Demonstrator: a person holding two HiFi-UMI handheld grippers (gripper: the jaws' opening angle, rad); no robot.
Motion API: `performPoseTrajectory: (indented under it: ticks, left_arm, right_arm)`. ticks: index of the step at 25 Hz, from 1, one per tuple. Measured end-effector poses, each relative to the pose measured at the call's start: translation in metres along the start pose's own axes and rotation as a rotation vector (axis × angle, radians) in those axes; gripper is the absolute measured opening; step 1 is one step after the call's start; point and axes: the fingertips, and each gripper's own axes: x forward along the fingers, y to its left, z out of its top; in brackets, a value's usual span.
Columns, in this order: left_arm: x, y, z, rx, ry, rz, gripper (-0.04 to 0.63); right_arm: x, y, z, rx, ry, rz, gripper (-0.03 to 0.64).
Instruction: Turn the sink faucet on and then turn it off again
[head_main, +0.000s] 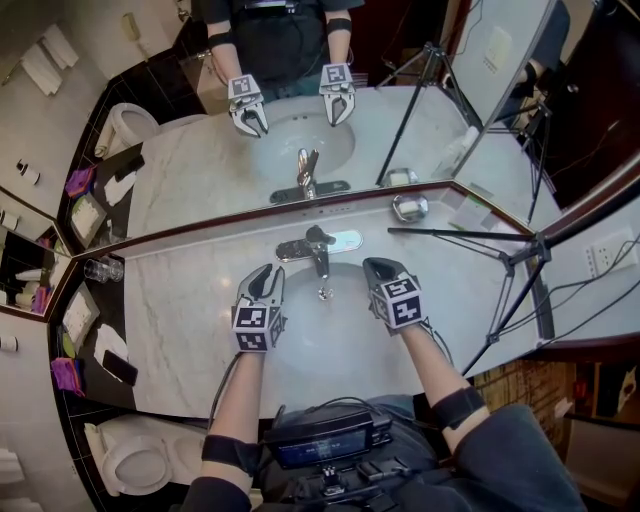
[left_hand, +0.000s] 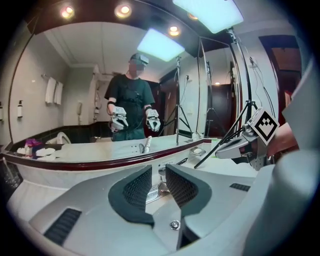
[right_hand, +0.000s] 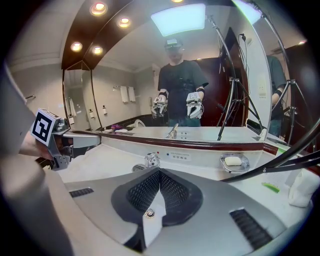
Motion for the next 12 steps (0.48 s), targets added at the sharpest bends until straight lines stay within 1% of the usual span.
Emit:
performPoseTrajectory:
  ticks: [1, 7, 9, 12]
  left_arm:
    - [0.005, -0.004, 0.003, 0.029, 0.003, -0.014, 0.097]
    - [0.036, -0.043, 0.01, 0.231, 0.063, -0.148, 0.17]
    - [0.047, -0.052, 0.006, 0.298, 0.081, -0.175, 0.184]
    - [0.063, -0.064, 0.0, 0.413, 0.111, -0.205, 0.184]
  right_arm:
    - [0.0, -0.001, -0.001, 0.001, 0.001, -0.001, 0.02]
    - [0.0, -0.007, -0.004, 0.004, 0.005, -0.004, 0.02]
    - [-0.001, -0.008, -0.007, 0.006, 0.013, -0.006, 0.02]
    - [-0.001, -0.01, -0.01, 0.009, 0.017, -0.007, 0.02]
